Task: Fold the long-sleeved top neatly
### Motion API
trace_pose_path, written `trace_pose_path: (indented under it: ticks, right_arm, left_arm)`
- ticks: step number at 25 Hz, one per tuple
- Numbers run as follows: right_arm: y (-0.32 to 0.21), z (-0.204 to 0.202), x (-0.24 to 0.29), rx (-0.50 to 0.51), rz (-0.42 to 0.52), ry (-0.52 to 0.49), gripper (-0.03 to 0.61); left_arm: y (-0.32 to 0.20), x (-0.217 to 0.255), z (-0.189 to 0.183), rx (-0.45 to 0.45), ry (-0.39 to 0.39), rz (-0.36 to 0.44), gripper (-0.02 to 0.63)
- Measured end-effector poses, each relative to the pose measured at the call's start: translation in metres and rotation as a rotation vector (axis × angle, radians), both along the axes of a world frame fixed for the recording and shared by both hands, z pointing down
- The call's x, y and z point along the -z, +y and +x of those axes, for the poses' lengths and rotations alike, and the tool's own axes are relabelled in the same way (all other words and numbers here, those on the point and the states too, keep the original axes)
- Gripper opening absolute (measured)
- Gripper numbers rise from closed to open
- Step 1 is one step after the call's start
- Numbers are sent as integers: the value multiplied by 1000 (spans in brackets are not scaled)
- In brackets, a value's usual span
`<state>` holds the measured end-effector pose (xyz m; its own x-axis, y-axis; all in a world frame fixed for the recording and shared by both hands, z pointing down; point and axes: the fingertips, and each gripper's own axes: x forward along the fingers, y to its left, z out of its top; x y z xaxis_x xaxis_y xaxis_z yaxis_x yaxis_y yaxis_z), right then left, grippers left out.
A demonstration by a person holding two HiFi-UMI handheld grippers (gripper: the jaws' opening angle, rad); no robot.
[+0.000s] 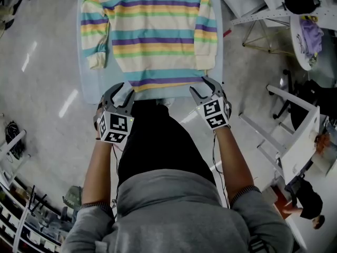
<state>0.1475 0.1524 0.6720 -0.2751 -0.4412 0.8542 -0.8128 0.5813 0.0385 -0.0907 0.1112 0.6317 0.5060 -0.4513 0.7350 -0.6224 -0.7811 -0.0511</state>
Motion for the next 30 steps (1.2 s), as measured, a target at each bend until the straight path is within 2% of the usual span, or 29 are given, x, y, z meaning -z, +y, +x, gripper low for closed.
trace_pose_path:
  ticks: [3, 5, 8, 11, 14, 20, 25, 28, 30]
  right_arm:
    - [-7, 13, 0, -27, 2, -2, 244]
    - [-10, 20, -1, -40, 0, 2, 244]
    - [-13, 27, -4, -48, -5, 6, 242]
    - [-13, 29, -7, -58, -13, 3, 242]
    - [-14, 27, -9, -62, -19, -5, 241]
    - [-18, 28, -13, -66, -23, -12, 241]
    - [-18, 30, -20, -81, -35, -15, 241]
    - [-19, 34, -27, -103, -41, -18, 241]
    - [-20, 37, -33, -121, -48, -28, 241]
  left_arm:
    - [-25, -22, -43, 147, -59, -25, 171]
    - [-40, -38, -62, 195, -126, -30, 156]
    - [-60, -53, -61, 171, -206, 3, 150]
    - [-72, -65, -45, 137, -235, 12, 150]
    - [-77, -70, -34, 135, -220, 4, 152]
    - [-76, -67, -8, 142, -123, -37, 170]
    - [-73, -77, 4, 130, -117, -68, 190]
    - [-75, -81, 5, 150, -103, -93, 189]
    - [-76, -82, 4, 182, -60, -135, 179]
